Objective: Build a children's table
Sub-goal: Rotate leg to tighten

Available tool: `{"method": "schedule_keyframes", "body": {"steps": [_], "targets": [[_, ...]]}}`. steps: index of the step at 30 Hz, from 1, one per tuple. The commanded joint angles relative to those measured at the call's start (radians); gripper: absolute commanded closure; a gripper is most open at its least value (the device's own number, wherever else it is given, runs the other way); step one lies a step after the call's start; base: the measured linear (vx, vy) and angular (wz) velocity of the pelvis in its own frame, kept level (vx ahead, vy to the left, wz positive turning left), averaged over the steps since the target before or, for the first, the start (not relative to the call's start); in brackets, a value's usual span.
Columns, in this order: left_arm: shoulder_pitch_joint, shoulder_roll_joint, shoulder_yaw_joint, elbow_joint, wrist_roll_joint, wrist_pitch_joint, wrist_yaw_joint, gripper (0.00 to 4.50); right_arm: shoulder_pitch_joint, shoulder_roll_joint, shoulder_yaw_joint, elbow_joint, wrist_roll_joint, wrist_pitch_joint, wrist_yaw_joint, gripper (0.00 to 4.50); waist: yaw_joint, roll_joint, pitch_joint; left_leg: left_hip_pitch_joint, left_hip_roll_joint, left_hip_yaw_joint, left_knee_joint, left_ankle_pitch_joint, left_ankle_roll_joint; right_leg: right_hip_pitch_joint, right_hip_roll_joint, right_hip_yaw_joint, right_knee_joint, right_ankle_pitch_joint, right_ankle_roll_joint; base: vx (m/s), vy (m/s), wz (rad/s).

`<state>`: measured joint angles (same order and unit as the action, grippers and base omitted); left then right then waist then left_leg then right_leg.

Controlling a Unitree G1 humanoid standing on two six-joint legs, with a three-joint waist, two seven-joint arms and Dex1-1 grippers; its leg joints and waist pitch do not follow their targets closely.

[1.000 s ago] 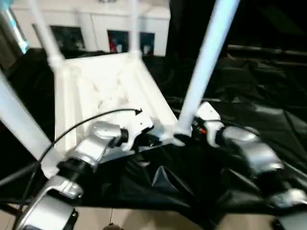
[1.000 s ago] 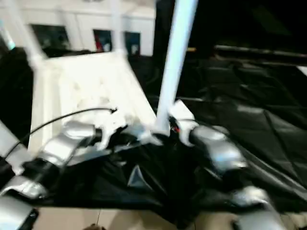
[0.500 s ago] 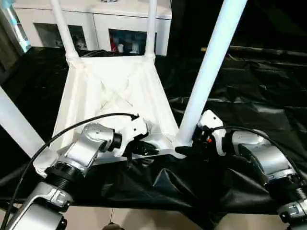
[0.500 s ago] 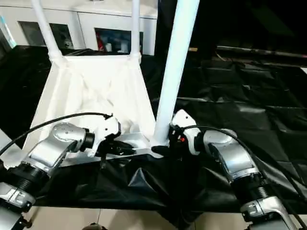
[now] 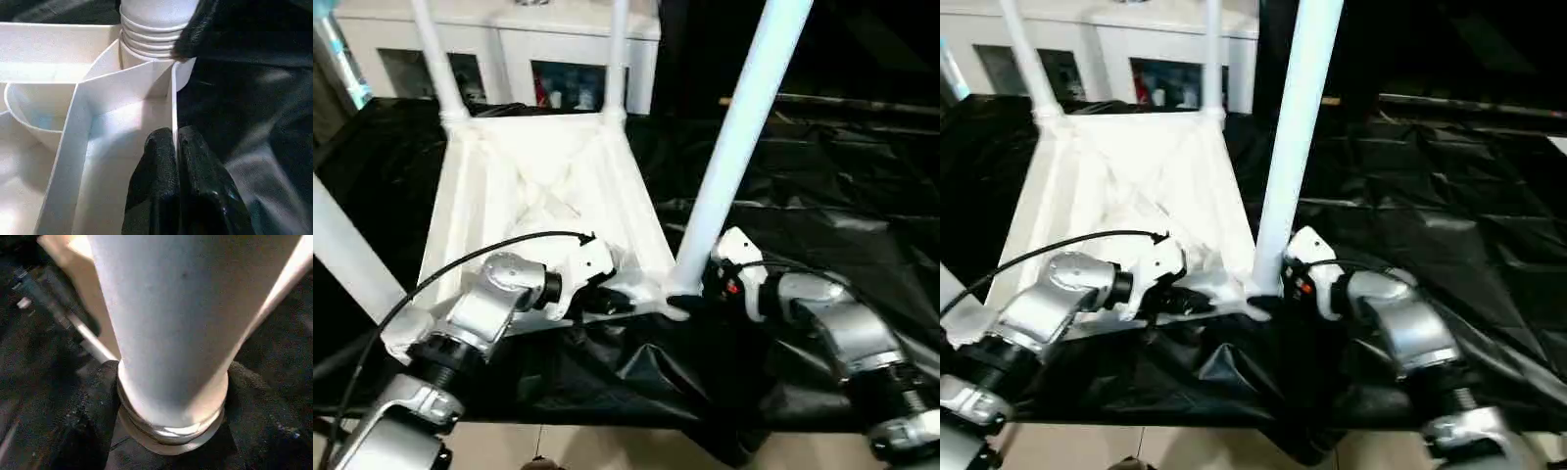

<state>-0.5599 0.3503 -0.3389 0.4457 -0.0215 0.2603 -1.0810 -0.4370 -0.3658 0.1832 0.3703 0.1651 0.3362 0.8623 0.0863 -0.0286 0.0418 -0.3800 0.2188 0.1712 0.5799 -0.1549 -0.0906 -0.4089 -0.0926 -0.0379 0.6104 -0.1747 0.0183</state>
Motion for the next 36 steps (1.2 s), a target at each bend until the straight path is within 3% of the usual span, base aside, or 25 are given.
{"method": "schedule_keyframes", "body": {"steps": [1, 3, 4, 7, 10, 14, 15, 16, 23, 28, 31, 36], "targets": [[-0.021, -0.069, -0.008, 0.043, 0.011, 0.013, 0.089, 4.50, -0.034, 0.082, -0.067, 0.102, 0.009, -0.003, -0.179, 1.70, -0.003, -0.004, -0.054, 0.016, -0.001, 0.011, -0.072, -0.315, -0.016, 0.040, -0.029, 0.020, -0.079, -0.297, -0.179, 0.000, 0.000, 0.00], [-0.034, -0.094, 0.000, 0.069, 0.022, 0.019, 0.144, 4.50, -0.051, 0.125, -0.097, 0.147, 0.016, -0.003, -0.260, 1.73, -0.012, -0.006, -0.049, 0.019, -0.005, 0.005, -0.076, -0.379, -0.039, 0.037, -0.032, 0.015, -0.090, -0.432, -0.143, 0.000, 0.000, 0.00], [-0.047, -0.119, 0.008, 0.094, 0.034, 0.023, 0.199, 4.50, -0.068, 0.159, -0.119, 0.186, 0.015, -0.008, -0.336, 1.73, -0.015, -0.007, -0.052, 0.018, -0.005, 0.002, -0.077, -0.383, -0.044, 0.037, -0.034, 0.015, -0.094, -0.468, -0.123, 0.000, 0.000, 0.00], [-0.083, -0.192, 0.033, 0.157, 0.051, 0.047, 0.327, 4.50, -0.119, 0.243, -0.183, 0.298, 0.007, -0.024, -0.562, 1.74, -0.026, -0.006, -0.053, 0.025, -0.008, 0.000, -0.074, -0.406, -0.049, 0.026, -0.034, 0.014, -0.102, -0.510, -0.109, 0.000, 0.000, 0.00], [-0.114, -0.270, 0.039, 0.204, 0.068, 0.055, 0.425, 4.50, -0.166, 0.319, -0.205, 0.382, -0.009, -0.036, -0.701, 1.74, -0.031, -0.004, -0.054, 0.024, -0.008, -0.001, -0.075, -0.408, -0.045, 0.025, -0.030, 0.013, -0.103, -0.482, -0.104, 0.000, 0.000, 0.00], [-0.127, -0.335, 0.014, 0.222, 0.081, 0.044, 0.433, 4.50, -0.195, 0.392, -0.166, 0.405, -0.041, -0.074, -0.704, 1.74, -0.029, -0.005, -0.056, 0.019, -0.008, 0.002, -0.076, -0.390, -0.031, 0.028, -0.027, 0.016, -0.098, -0.404, -0.115, 0.000, 0.000, 0.00], [-0.125, -0.342, -0.004, 0.226, 0.091, 0.026, 0.416, 4.50, -0.200, 0.405, -0.137, 0.410, -0.062, -0.104, -0.681, 1.19, -0.026, -0.005, -0.057, 0.017, -0.008, 0.003, -0.076, -0.376, -0.024, 0.030, -0.028, 0.017, -0.096, -0.371, -0.123, 0.000, 0.000, 0.00], [-0.125, -0.342, -0.004, 0.226, 0.091, 0.025, 0.415, 4.50, -0.201, 0.406, -0.137, 0.411, -0.062, -0.105, -0.681, 1.19, -0.027, -0.005, -0.058, 0.015, -0.008, 0.003, -0.076, -0.369, -0.021, 0.032, -0.027, 0.018, -0.094, -0.360, -0.126, 0.000, 0.000, 0.00], [-0.106, -0.292, 0.004, 0.218, 0.092, -0.018, 0.357, 4.50, -0.191, 0.330, -0.138, 0.363, -0.085, -0.123, -0.641, 0.60, -0.022, -0.007, -0.057, 0.016, -0.006, 0.006, -0.077, -0.348, -0.008, 0.036, -0.026, 0.018, -0.091, -0.318, -0.142, 0.000, 0.000, 0.00], [-0.086, -0.231, 0.022, 0.202, 0.084, -0.035, 0.295, 4.50, -0.120, 0.194, -0.125, 0.193, -0.100, -0.040, -0.513, 0.13, -0.008, -0.010, -0.060, 0.013, -0.006, 0.010, -0.074, -0.269, 0.013, 0.047, -0.024, 0.020, -0.081, -0.202, -0.161, 0.000, 0.000, 0.00], [-0.077, -0.199, 0.030, 0.191, 0.077, -0.050, 0.254, 4.50, -0.077, 0.115, -0.106, 0.104, -0.095, 0.002, -0.424, 0.02, 0.003, -0.009, -0.058, 0.015, -0.006, 0.011, -0.076, -0.272, 0.013, 0.048, -0.025, 0.021, -0.085, -0.229, -0.157, 0.000, 0.000, 0.00], [-0.034, -0.107, 0.041, 0.113, 0.018, -0.086, 0.067, 4.50, 0.028, -0.083, -0.055, -0.130, -0.008, 0.094, -0.113, 0.02, 0.008, -0.010, -0.057, 0.013, 0.000, 0.009, -0.077, -0.271, 0.034, 0.053, -0.028, 0.022, -0.084, -0.224, -0.152, 0.000, 0.000, 0.00]]}}
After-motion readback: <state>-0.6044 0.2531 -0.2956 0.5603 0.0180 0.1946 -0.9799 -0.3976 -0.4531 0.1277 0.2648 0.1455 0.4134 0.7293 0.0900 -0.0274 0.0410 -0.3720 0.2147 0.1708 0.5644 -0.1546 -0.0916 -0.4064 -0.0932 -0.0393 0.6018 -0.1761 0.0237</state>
